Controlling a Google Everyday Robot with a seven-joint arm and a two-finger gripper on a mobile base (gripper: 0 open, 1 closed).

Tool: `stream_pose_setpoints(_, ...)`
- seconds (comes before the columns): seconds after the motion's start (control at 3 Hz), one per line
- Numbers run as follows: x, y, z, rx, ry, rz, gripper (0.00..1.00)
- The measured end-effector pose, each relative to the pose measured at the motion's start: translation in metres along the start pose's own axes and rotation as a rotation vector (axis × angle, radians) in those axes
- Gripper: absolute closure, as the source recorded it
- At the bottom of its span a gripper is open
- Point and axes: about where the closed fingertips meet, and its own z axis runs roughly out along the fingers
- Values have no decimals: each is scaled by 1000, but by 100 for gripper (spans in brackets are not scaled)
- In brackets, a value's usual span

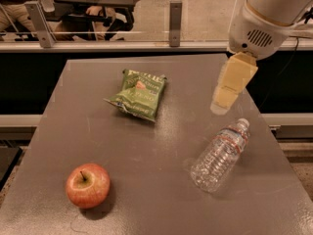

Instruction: Pick green jalapeno chip bag

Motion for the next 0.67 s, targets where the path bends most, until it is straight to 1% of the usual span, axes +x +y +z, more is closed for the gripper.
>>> stream_pose_setpoints(0.33,-38,-8,27,11,-13,68,0)
stream_pose_setpoints(0.67,-78,-13,72,21,-11,109,0)
